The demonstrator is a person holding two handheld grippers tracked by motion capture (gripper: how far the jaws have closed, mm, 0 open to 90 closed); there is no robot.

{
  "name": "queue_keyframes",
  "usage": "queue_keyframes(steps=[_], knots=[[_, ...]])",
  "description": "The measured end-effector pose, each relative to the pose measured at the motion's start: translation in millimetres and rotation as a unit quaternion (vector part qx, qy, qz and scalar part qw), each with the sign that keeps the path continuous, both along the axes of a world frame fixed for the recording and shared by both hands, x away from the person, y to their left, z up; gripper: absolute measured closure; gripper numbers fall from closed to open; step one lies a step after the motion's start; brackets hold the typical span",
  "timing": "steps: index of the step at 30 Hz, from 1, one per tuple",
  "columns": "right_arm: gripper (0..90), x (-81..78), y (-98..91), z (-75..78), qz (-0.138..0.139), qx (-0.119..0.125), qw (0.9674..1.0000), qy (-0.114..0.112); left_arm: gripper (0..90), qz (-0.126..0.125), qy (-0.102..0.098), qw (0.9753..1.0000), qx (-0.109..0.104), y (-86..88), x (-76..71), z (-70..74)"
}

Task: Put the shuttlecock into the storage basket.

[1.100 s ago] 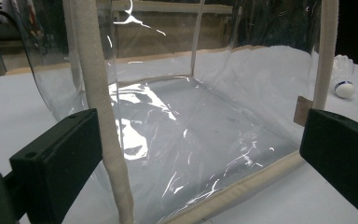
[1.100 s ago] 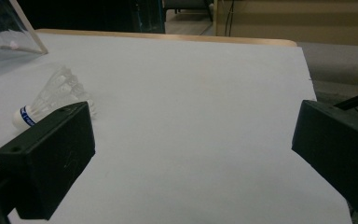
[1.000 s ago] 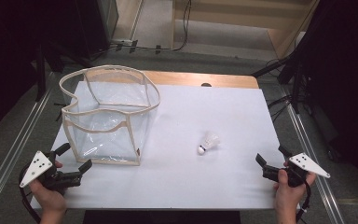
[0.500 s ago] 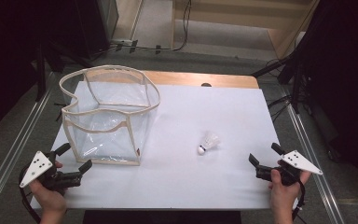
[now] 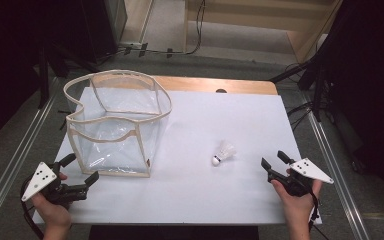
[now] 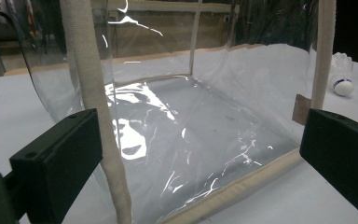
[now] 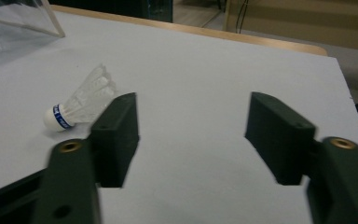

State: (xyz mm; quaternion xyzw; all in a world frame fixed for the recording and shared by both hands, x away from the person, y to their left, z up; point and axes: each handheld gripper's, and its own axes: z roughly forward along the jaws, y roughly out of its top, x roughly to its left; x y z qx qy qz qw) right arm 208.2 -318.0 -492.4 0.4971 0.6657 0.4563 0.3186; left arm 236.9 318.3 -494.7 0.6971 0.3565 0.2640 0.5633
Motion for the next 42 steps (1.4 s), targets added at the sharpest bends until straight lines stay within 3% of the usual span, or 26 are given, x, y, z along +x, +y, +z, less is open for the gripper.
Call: queue_keyframes(steps=[1,4,6,9,13,15,28,42], knots=[[38.9,0.0,0.0,0.0,0.0,0.0,1.0,0.0,0.0,0.0,0.001,1.0,0.001,-0.1,-0.1,0.0],[54.5,1.3,4.9,0.7,0.009,-0.001,0.9999,0.01,0.0,0.001,0.001,1.0,0.003,-0.2,-0.4,0.0],[67.7,4.5,7.3,1.2,0.039,0.01,0.9988,0.027,0.0,0.003,-0.001,1.0,0.004,-0.3,-0.8,-0.1],[74.2,6.3,8.6,1.8,0.045,0.008,0.9983,0.034,0.0,0.003,-0.002,1.0,0.006,-0.6,-1.0,-0.1],[84.2,9.1,15.5,2.7,0.046,-0.024,0.9974,0.049,0.0,0.003,-0.003,1.0,0.006,-0.6,-1.1,-0.2],[87.3,12.5,22.3,2.2,0.054,-0.026,0.9959,0.069,0.0,0.003,-0.002,1.0,0.006,-0.3,-1.1,-0.1],[87.5,31.6,49.3,1.7,0.095,-0.035,0.9898,0.099,0.0,0.003,-0.002,1.0,0.001,0.1,-1.2,-0.2],[87.7,50.9,69.0,-10.0,0.102,-0.048,0.9848,0.132,0.0,0.003,-0.002,1.0,-0.001,0.5,-1.2,-0.1]])
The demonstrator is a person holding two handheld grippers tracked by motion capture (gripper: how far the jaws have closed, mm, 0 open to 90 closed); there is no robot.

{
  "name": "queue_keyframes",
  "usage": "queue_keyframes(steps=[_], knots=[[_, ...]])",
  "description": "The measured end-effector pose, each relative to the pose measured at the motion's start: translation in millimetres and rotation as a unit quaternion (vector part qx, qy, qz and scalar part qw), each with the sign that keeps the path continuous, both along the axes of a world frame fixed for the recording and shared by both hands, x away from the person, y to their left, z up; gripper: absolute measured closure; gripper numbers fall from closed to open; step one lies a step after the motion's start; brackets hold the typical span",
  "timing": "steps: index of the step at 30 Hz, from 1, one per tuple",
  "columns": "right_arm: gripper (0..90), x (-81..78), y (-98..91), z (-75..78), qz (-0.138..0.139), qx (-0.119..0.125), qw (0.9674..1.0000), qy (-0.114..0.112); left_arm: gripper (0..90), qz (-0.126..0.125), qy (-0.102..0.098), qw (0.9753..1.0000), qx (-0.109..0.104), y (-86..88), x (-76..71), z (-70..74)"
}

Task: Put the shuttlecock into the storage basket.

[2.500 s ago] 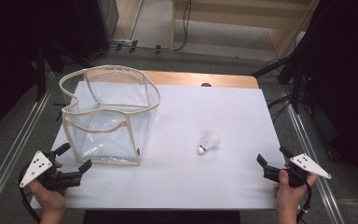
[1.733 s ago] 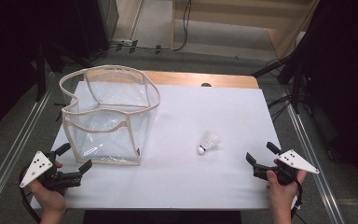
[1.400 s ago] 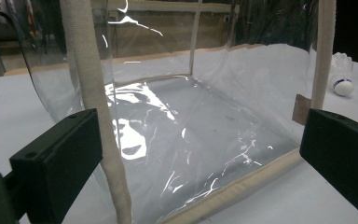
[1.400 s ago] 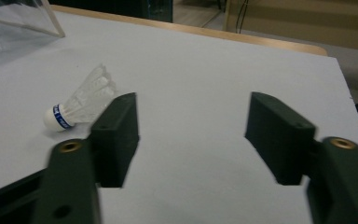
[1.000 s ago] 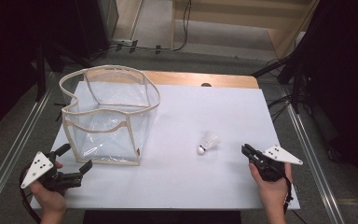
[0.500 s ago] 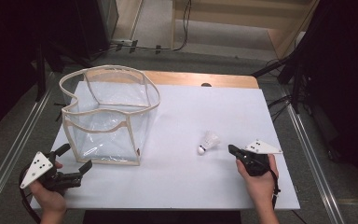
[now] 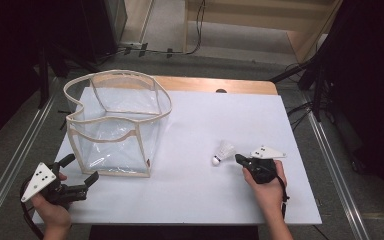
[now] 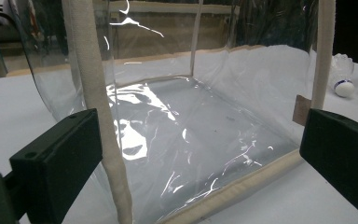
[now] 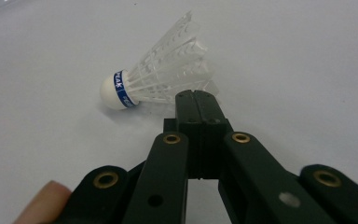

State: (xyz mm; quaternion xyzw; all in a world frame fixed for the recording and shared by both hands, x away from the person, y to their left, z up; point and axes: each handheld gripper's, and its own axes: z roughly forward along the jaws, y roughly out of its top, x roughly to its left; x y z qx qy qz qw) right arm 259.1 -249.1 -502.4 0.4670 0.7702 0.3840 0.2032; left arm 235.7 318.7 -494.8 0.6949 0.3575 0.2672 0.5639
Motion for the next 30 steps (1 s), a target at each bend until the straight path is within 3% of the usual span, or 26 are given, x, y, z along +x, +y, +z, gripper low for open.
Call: queue_keyframes(steps=[16,30], knots=[[87.7,21.8,17.6,-4.1,-0.003,-0.017,0.9994,0.029,0.0,0.001,-0.002,1.0,0.0,0.7,-0.1,0.2],[87.8,39.0,32.0,-0.7,0.013,-0.023,0.9993,0.028,0.0,0.0,-0.002,1.0,-0.001,0.6,-0.2,0.2]])
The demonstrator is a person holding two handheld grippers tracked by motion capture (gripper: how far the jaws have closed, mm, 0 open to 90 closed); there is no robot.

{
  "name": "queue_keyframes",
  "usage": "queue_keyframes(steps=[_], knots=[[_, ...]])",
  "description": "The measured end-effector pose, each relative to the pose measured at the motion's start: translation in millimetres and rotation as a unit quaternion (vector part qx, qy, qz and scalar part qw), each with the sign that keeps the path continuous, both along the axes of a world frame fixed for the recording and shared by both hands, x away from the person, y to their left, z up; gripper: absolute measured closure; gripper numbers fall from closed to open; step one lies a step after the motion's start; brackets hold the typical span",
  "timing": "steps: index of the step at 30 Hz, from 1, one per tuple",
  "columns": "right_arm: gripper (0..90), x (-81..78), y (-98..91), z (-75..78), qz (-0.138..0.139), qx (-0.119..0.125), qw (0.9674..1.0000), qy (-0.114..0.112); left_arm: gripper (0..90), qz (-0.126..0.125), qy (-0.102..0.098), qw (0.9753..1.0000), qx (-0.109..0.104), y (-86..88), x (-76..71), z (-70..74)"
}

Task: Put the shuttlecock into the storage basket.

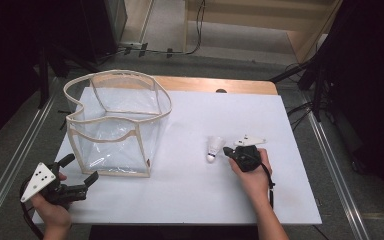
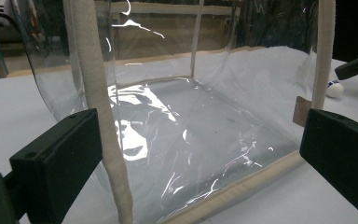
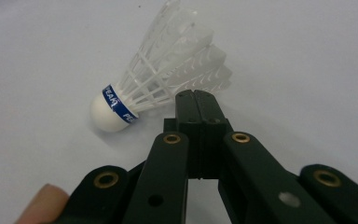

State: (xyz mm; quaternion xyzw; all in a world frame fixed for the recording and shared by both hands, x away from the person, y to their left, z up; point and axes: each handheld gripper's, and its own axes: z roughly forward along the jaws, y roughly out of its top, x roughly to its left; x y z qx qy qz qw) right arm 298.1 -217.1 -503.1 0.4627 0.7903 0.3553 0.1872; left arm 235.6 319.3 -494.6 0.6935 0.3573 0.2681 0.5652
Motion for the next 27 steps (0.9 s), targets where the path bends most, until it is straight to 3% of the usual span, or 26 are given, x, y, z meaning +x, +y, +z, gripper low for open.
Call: queue_keyframes(steps=[27], knots=[[87.8,22.5,34.0,4.9,0.029,0.01,0.9995,-0.004,0.0,-0.001,0.0,1.0,-0.002,0.5,0.0,0.1]])
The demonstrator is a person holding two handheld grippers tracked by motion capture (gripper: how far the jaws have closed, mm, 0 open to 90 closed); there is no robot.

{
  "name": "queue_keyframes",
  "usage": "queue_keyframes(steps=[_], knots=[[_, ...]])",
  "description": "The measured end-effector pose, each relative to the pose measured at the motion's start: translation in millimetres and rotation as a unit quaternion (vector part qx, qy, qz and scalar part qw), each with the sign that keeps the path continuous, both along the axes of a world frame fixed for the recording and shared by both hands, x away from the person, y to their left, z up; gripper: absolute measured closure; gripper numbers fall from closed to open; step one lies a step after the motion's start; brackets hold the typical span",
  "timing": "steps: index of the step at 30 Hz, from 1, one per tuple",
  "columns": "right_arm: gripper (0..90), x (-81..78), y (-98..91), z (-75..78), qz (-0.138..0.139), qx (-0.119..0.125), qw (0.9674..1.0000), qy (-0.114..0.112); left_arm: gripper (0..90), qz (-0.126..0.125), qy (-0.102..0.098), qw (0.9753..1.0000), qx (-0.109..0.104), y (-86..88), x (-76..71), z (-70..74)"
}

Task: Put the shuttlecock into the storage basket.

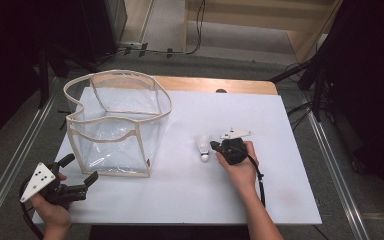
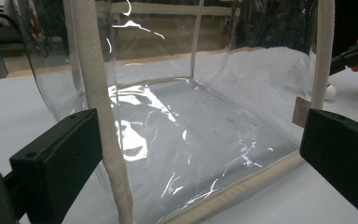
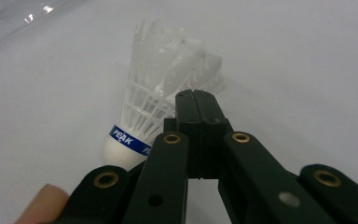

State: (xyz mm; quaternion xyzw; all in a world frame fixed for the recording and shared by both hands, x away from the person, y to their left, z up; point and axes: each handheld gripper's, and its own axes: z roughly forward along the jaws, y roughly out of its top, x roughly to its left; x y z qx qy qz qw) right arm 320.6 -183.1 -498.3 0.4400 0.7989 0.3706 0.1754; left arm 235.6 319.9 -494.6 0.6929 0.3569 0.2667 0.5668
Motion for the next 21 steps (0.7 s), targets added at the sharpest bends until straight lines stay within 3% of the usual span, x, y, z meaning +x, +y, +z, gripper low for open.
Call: queue_keyframes(steps=[21], knots=[[87.7,-0.9,27.9,2.0,0.04,0.014,0.9991,-0.007,0.0,-0.001,0.0,1.0,0.0,0.0,0.2,0.0]])
